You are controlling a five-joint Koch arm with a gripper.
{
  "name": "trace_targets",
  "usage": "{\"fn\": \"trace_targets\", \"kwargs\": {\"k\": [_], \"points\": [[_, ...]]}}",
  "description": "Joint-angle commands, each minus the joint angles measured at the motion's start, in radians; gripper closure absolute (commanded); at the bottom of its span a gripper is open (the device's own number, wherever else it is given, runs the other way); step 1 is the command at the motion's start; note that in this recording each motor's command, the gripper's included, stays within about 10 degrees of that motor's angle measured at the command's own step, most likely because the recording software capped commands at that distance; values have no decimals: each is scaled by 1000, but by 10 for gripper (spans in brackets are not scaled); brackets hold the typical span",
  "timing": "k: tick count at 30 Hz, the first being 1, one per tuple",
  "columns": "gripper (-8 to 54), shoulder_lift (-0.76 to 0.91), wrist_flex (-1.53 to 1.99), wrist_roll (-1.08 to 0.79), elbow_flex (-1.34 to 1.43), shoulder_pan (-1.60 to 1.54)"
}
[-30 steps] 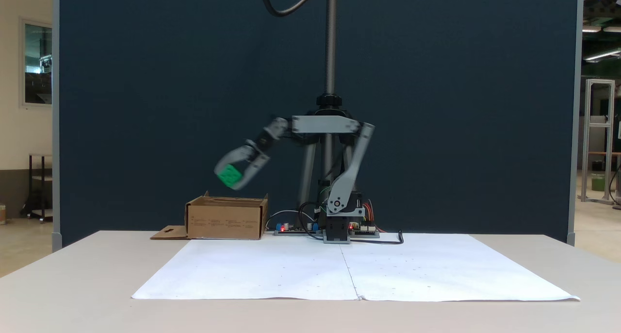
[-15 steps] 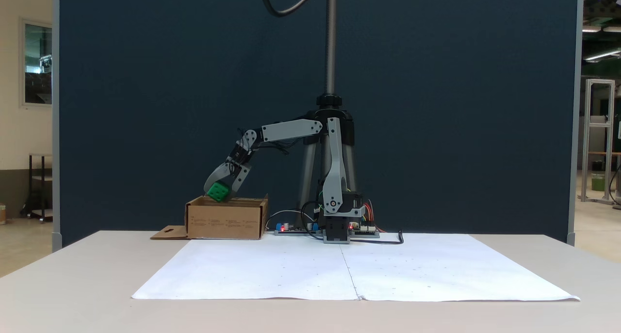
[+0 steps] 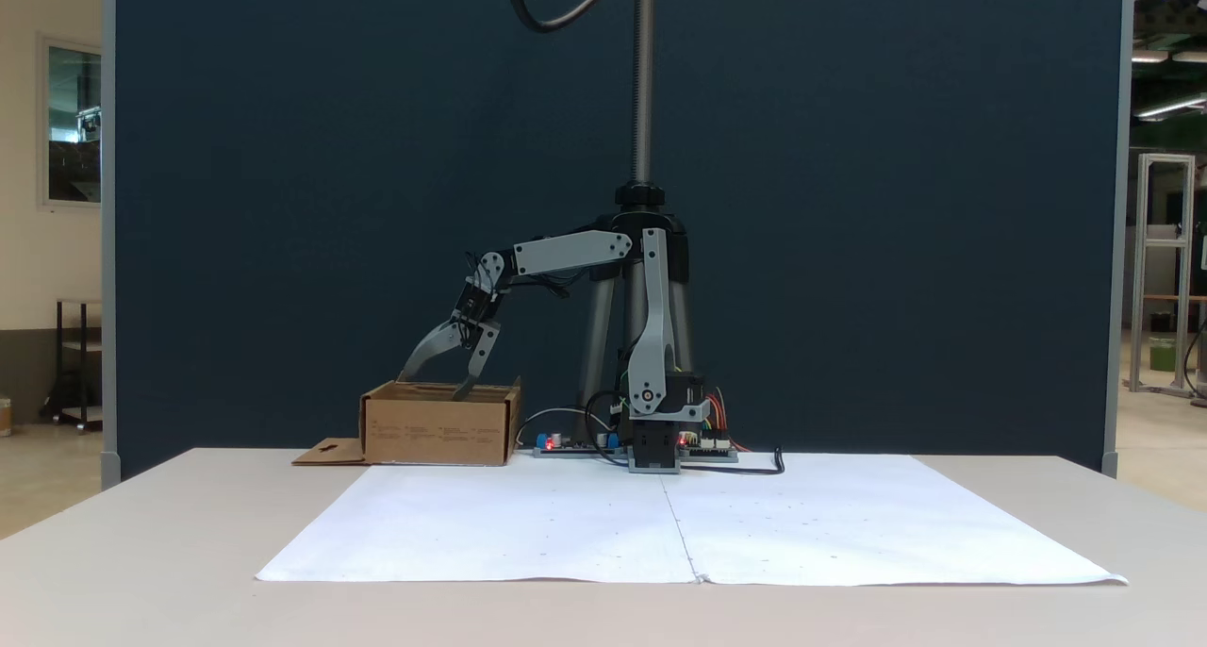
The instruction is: Grasp a green dice and put it in the bin.
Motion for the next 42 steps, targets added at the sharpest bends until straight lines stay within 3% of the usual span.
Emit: {"fn": "trace_targets", "kwargs": {"k": [1,5,9,15,29,32,42], "points": [[62,44,11,-114,-18,6],[62,63,-23,-64,-18,-5],[63,91,-198,161,-28,-55],[63,187,-216,353,-86,-216],[61,390,-213,368,-18,-848],[36,402,-213,368,-2,-977],[20,561,-218,367,319,-1454]]}}
